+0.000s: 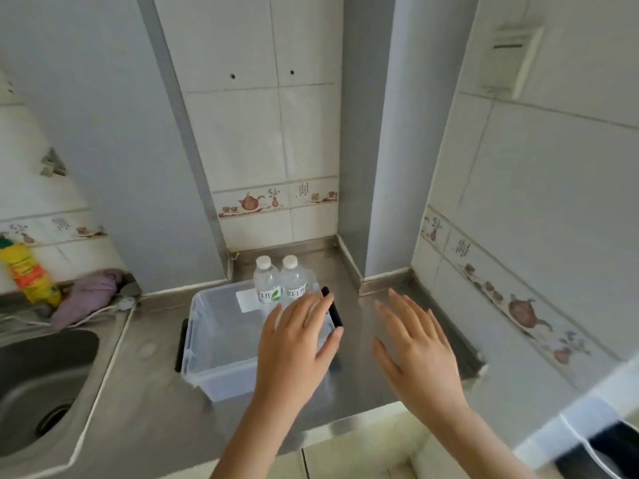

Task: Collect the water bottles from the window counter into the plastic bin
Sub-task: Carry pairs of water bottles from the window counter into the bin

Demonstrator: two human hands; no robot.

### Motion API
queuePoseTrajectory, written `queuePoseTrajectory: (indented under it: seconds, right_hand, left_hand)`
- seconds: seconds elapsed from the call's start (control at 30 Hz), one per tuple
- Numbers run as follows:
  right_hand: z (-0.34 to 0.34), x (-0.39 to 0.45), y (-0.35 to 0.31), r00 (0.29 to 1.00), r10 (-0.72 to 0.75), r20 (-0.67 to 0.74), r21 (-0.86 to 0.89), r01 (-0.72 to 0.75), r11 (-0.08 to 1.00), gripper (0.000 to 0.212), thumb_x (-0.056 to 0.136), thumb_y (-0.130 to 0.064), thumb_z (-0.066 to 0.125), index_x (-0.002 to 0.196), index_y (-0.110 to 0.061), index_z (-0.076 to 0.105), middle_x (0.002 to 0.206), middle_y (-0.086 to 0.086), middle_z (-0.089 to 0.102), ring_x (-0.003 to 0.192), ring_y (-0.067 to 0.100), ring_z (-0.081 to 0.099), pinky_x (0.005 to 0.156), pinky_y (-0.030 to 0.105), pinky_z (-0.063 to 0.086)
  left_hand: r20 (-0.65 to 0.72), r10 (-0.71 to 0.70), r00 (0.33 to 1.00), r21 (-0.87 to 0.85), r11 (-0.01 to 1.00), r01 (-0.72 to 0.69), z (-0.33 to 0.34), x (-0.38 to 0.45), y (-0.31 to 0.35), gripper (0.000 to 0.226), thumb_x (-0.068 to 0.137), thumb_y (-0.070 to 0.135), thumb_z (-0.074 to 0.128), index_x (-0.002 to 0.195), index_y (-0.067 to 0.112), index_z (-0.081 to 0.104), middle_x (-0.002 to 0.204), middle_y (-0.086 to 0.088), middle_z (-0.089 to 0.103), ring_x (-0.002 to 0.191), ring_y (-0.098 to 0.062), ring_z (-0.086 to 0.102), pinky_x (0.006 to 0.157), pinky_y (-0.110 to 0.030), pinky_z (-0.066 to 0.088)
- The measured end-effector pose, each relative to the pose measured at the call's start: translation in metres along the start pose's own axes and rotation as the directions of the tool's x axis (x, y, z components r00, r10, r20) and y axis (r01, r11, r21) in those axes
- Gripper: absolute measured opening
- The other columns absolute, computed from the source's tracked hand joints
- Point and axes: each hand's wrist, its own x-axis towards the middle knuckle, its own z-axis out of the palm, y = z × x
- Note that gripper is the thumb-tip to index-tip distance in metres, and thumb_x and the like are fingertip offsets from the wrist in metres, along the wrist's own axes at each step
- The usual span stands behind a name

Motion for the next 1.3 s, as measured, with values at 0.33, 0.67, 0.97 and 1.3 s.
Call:
queuePoseTrajectory:
  seconds: [0.33, 0.67, 0.97, 1.3]
  right_hand:
    - [-0.083, -0.112, 0.079, 0.946, 0.317, -0.072, -0.16, -0.324, 0.932, 0.054, 0.092, -0.048, 0.039, 0.138, -0.021, 0.046, 0.147, 0.005, 0.046, 0.134, 0.026, 0.044, 0.11, 0.048, 0.032]
    - [-0.177, -0.256, 0.165, 0.817, 0.546, -0.185, -0.221, -0.576, 0.787, 0.055, 0.095, -0.051, 0.029, 0.133, -0.018, 0.053, 0.14, 0.006, 0.053, 0.129, 0.027, 0.05, 0.105, 0.051, 0.04]
    - [-0.259, -0.414, 0.221, 0.656, 0.713, -0.249, -0.223, -0.755, 0.617, 0.052, 0.09, -0.046, 0.042, 0.135, -0.021, 0.05, 0.143, 0.005, 0.05, 0.131, 0.026, 0.047, 0.105, 0.05, 0.041]
    - [-0.323, -0.52, 0.273, 0.384, 0.825, -0.415, -0.153, -0.923, 0.353, 0.056, 0.097, -0.05, 0.022, 0.135, -0.02, 0.049, 0.143, 0.006, 0.049, 0.129, 0.025, 0.047, 0.106, 0.04, 0.028]
  left_hand:
    - [0.117, 0.293, 0.949, -0.262, 0.931, -0.255, 0.033, -0.007, 0.132, 0.051, 0.09, 0.047, 0.053, 0.134, 0.02, 0.06, 0.133, 0.002, 0.063, 0.121, -0.018, 0.06, 0.099, -0.05, 0.049]
    - [0.156, 0.515, 0.843, -0.4, 0.813, -0.423, 0.057, -0.057, 0.312, 0.053, 0.089, 0.051, 0.054, 0.134, 0.022, 0.059, 0.133, 0.001, 0.064, 0.122, -0.017, 0.061, 0.103, -0.049, 0.044]
    - [0.169, 0.638, 0.751, -0.527, 0.703, -0.478, 0.055, -0.138, 0.479, 0.054, 0.087, 0.05, 0.047, 0.128, 0.02, 0.064, 0.126, 0.0, 0.068, 0.116, -0.019, 0.065, 0.1, -0.045, 0.046]
    - [0.179, 0.782, 0.598, -0.709, 0.524, -0.472, 0.082, -0.187, 0.631, 0.057, 0.086, 0.054, 0.047, 0.133, 0.024, 0.06, 0.134, 0.006, 0.063, 0.123, -0.015, 0.056, 0.105, -0.042, 0.04]
